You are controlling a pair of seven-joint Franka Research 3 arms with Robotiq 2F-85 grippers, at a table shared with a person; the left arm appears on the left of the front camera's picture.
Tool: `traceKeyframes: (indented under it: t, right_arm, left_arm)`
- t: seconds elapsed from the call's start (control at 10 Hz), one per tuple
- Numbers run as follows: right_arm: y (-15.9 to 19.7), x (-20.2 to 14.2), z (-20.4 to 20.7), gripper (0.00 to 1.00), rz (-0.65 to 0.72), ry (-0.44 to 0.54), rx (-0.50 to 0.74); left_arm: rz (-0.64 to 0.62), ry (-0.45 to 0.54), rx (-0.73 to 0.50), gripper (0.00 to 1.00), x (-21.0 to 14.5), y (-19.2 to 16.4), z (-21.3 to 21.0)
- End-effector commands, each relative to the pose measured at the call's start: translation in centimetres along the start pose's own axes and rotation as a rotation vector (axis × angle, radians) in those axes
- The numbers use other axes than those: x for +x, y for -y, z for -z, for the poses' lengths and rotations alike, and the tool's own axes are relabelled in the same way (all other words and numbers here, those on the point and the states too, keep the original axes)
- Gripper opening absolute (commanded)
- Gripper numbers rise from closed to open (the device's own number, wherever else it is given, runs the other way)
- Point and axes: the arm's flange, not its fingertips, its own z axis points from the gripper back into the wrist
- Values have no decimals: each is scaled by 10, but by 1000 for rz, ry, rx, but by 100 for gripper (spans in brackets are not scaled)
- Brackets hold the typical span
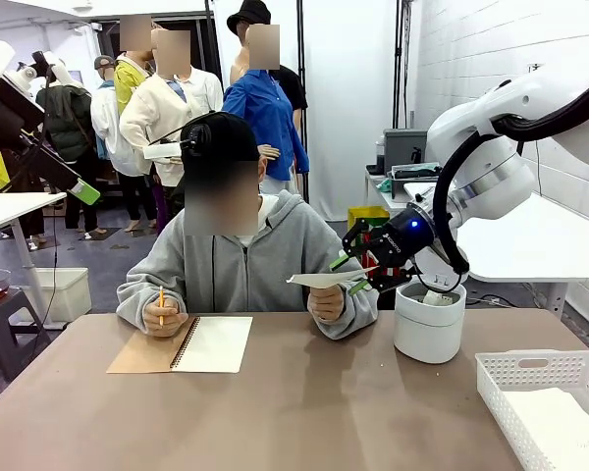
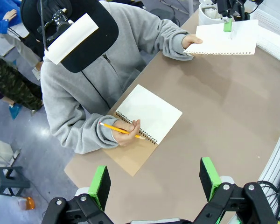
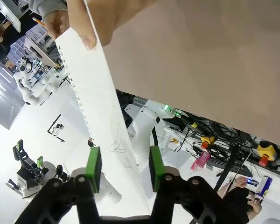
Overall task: Sort the paper based on its condition.
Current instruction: If a person hands you a paper, place it in the Organizing basket , and if it's crumpled, put it in the Trash can.
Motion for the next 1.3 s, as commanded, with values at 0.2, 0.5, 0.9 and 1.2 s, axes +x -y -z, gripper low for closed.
traceKeyframes:
  t: [0.2,0.5,0.9,1.2]
  right_arm:
    - [5,1,3,0,-13,-18,-11]
    - [5,1,3,0,-19,-23,-15]
    - [0,-7,2,0,-80,-42,-16]
    - [-23,-33,-11,0,-178,-18,-53]
  left_arm:
    - [-1,8,5,100,0,-1,1]
    - [-1,8,5,100,0,-1,1]
    - [-1,8,5,100,0,-1,1]
    - [-1,8,5,100,0,-1,1]
